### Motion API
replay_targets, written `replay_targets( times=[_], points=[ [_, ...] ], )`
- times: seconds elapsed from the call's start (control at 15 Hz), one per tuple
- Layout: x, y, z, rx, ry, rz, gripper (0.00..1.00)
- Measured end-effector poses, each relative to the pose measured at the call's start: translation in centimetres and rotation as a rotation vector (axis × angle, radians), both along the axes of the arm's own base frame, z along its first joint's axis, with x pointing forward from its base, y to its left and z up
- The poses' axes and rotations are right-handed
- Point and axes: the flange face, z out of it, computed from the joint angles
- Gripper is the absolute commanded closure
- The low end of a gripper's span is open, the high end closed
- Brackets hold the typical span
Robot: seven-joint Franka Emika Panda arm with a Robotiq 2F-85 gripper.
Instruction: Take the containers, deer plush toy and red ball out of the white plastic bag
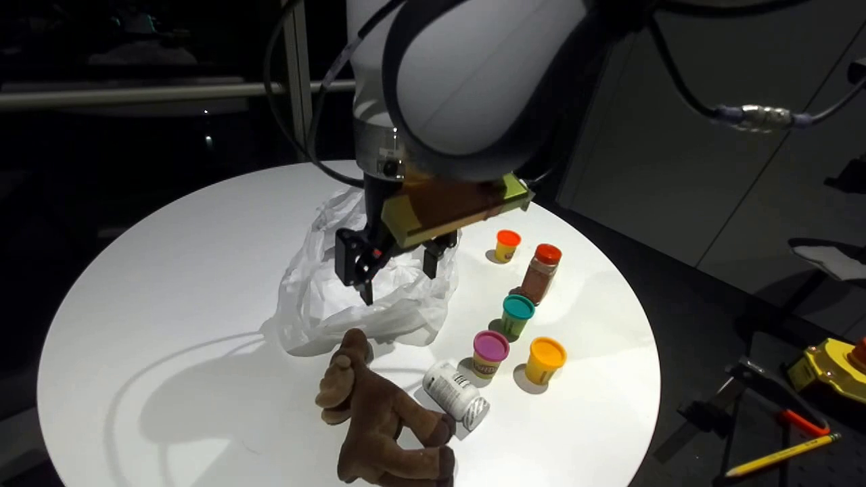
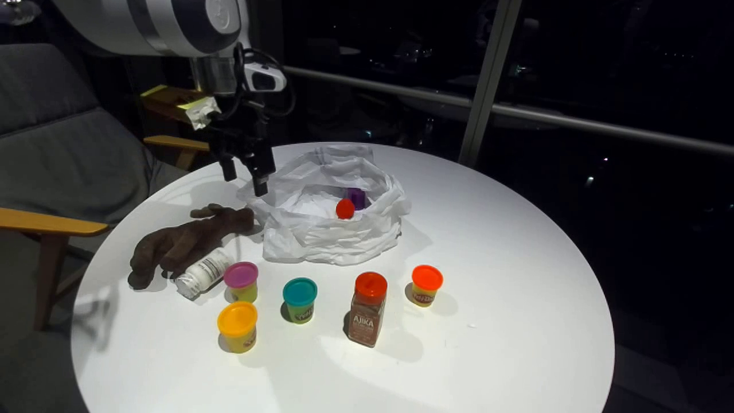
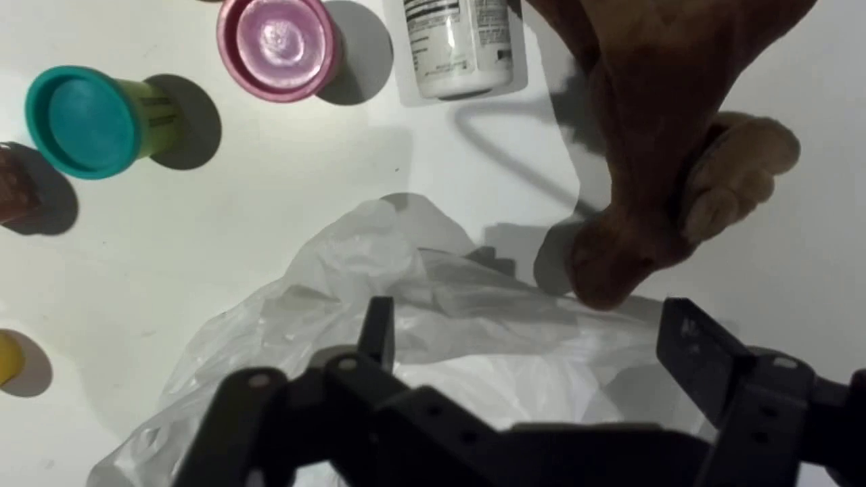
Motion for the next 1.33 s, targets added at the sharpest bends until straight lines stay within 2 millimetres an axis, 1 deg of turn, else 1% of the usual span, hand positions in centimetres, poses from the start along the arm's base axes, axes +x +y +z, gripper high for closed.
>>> replay_targets(
  times=[0.2, 0.33, 0.47, 0.67, 1.13, 1.33],
  points=[
    [2.9, -3.7, 1.7, 0.027, -0.030, -0.069, 0.00],
    [4.5, -6.1, 2.1, 0.043, -0.043, -0.089, 0.00],
    [6.0, -7.7, 1.9, 0.065, -0.045, -0.099, 0.00],
    [7.7, -8.8, 1.0, 0.098, -0.027, -0.099, 0.00],
    [10.9, -10.6, -3.2, 0.097, -0.010, -0.113, 0.00],
    [12.5, -11.6, -4.4, 0.091, -0.027, -0.127, 0.00]
  ],
)
